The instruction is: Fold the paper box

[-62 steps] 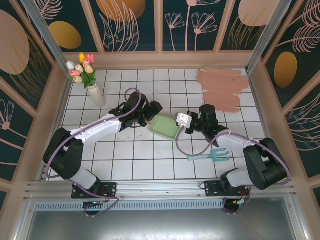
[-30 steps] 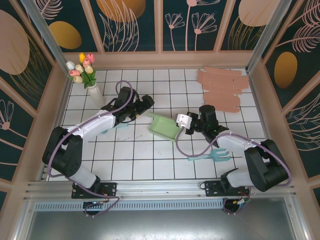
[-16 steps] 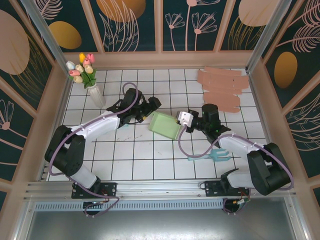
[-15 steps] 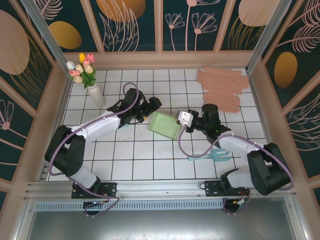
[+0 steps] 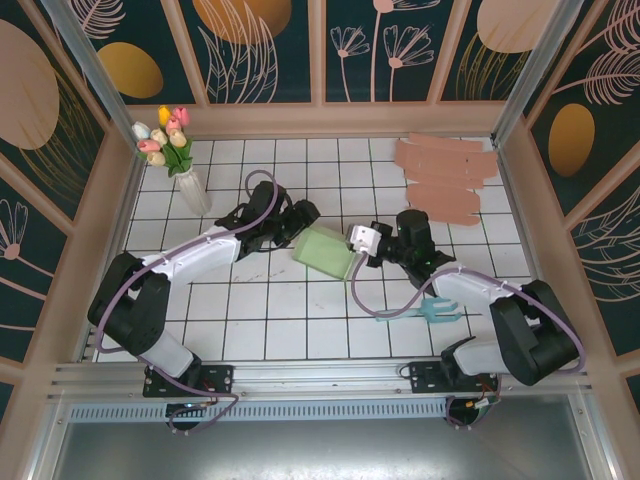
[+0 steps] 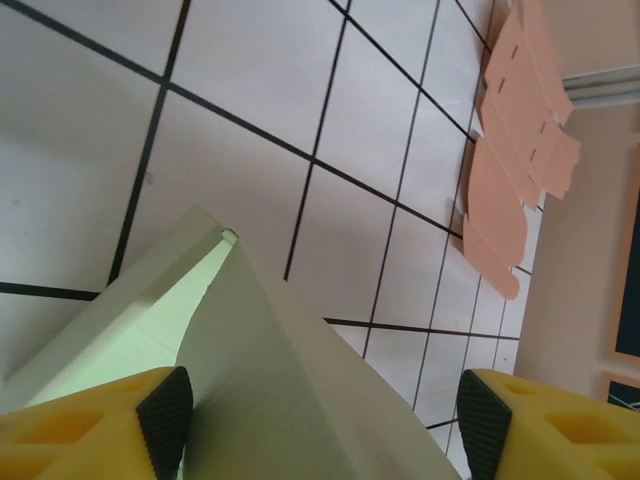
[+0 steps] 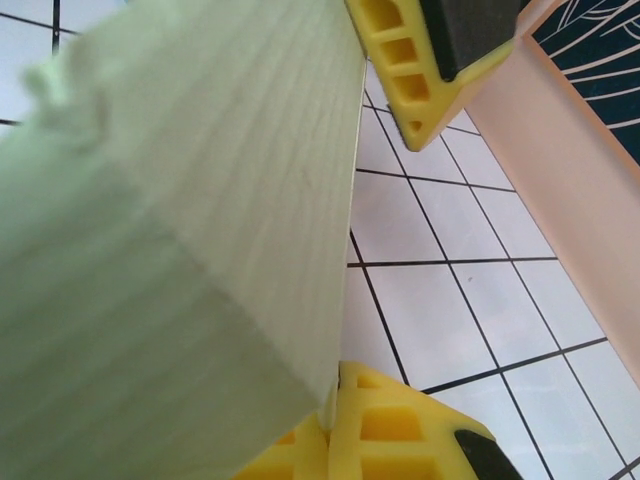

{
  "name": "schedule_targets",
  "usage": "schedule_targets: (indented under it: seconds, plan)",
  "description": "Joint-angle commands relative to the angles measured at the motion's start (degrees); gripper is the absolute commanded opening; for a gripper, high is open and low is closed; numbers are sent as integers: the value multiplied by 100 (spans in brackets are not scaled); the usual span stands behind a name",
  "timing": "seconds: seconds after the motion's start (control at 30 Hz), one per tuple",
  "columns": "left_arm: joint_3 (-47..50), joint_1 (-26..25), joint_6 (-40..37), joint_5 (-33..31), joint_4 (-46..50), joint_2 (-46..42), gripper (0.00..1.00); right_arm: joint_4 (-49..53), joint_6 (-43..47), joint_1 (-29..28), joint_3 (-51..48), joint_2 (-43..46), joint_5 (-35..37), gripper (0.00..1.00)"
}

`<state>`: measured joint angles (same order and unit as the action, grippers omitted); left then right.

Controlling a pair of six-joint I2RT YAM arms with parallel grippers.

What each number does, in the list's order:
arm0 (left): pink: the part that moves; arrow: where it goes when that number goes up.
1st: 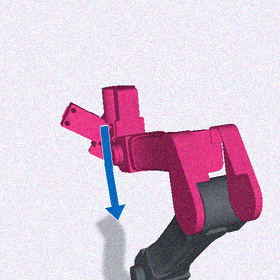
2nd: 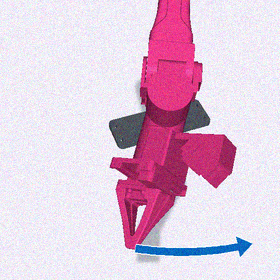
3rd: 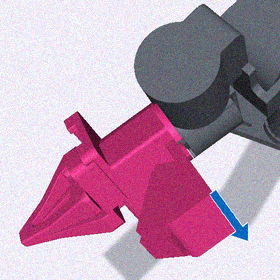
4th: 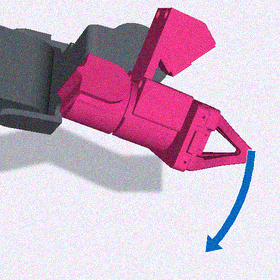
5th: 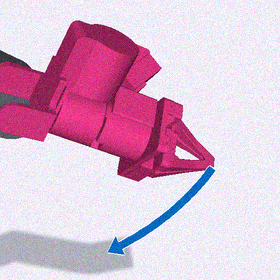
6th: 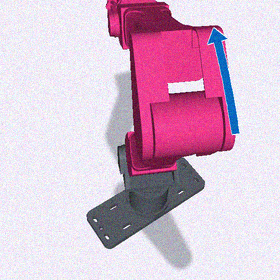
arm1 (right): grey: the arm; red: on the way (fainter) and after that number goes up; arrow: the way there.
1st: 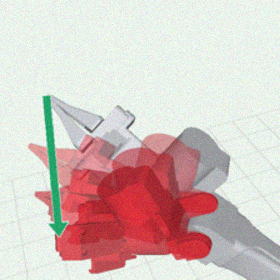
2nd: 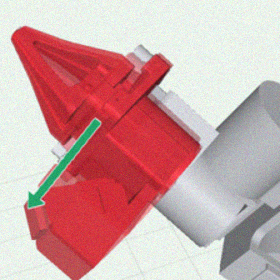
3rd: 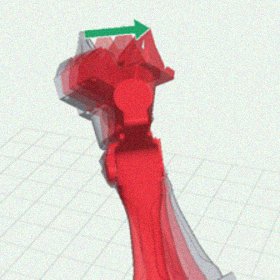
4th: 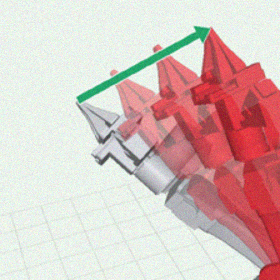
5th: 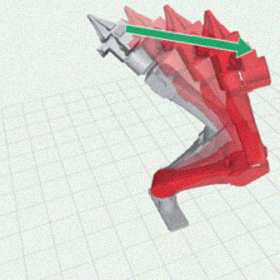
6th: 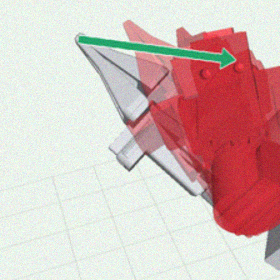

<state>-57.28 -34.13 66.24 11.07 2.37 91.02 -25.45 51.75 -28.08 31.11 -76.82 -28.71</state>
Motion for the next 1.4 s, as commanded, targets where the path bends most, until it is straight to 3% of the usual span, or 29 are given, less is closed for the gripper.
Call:
schedule_targets:
  seconds: [0.0,0.17,0.23,0.53,0.63,0.77,0.9,1.03,1.17,1.33,1.37]
  plan:
    - [125,-102,-32,7,-261,18,69,75,192,-97,115,-44,63,3]
    - [483,-164,2,-100,-389,20,65,578,394,-136,235,-35,285,7]
    - [595,-198,36,-181,-419,2,63,736,439,-145,254,-24,400,15]
    - [867,-391,166,-462,-478,21,61,1700,664,-295,451,178,920,26]
    - [876,-406,188,-659,-363,38,61,2129,713,-508,561,366,1149,34]
    - [850,-406,222,-868,-250,21,61,3057,802,-548,793,677,1218,60]
    - [841,-410,283,-935,-255,60,62,4161,823,-508,1107,922,1293,69]
    - [826,-405,346,-939,-255,126,63,4598,655,-504,1182,1247,1254,70]
    - [824,-403,399,-1121,-184,84,63,4158,-380,-515,1194,1677,1414,66]
    - [888,-410,518,-1414,-109,-47,63,3340,-2797,-527,1382,1824,2051,61]
    - [905,-414,546,-1415,-135,-55,63,3087,-3658,-540,1381,1805,2429,58]
